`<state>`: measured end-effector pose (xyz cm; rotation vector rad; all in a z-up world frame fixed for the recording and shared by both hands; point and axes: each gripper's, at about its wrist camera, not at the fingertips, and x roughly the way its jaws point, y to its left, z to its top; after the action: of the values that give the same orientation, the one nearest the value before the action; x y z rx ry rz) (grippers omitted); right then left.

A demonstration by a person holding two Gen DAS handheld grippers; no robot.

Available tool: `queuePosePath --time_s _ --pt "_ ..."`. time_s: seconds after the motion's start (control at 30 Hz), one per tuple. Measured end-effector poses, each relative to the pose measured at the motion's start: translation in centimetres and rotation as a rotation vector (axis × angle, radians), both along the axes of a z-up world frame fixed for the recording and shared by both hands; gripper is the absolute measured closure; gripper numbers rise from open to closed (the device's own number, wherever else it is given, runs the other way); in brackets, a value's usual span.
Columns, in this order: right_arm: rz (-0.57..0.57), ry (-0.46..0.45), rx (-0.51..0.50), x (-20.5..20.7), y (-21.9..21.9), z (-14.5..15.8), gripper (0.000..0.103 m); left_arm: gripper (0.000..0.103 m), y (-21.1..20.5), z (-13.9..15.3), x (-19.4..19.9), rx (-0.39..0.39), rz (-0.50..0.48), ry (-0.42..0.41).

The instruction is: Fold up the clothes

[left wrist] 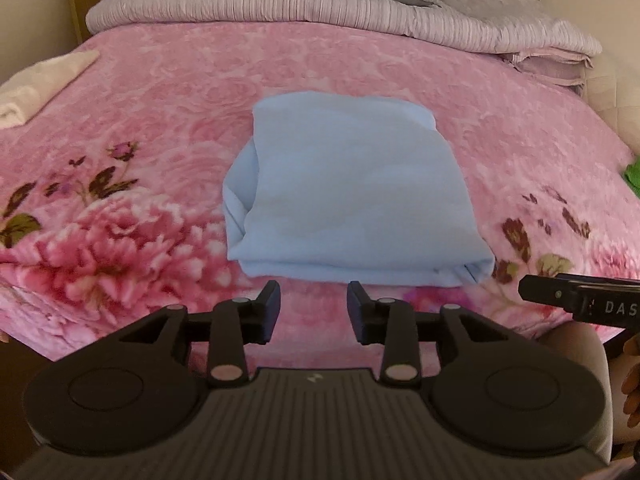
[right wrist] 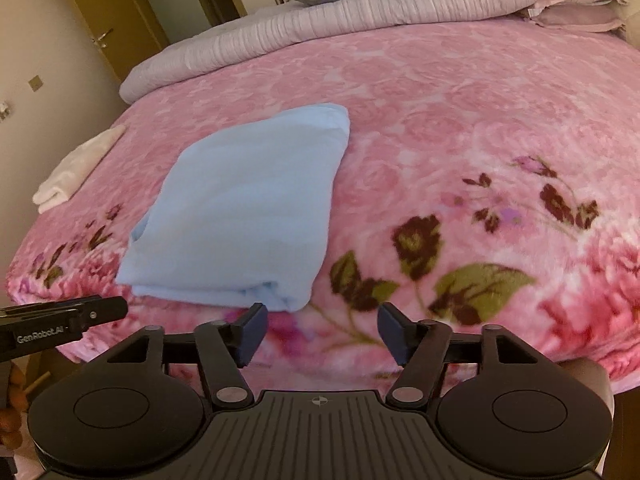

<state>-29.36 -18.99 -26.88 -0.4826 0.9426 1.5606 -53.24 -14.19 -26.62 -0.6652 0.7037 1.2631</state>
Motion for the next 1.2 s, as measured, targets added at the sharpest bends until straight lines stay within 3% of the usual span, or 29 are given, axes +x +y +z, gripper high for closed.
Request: queuePosePath --time_s 0.17,0.5,1.2 --pt "-0.007 -0.012 -0.006 -0.4 -1.5 0.3 0.025 0.067 -1.6 0.3 0.1 0.016 -0.01 0.01" --pt "-0.011 -0.023 -0.05 -1.7 -2.8 0.1 0.025 0.064 -3.5 -0.1 -0.4 0.017 -0.021 0.023" --pt "-0.015 -0.047 -0.11 -1.9 -0.3 -0.9 0.025 0.064 -1.7 -1.2 -0.8 -0.041 -0.01 -0.015"
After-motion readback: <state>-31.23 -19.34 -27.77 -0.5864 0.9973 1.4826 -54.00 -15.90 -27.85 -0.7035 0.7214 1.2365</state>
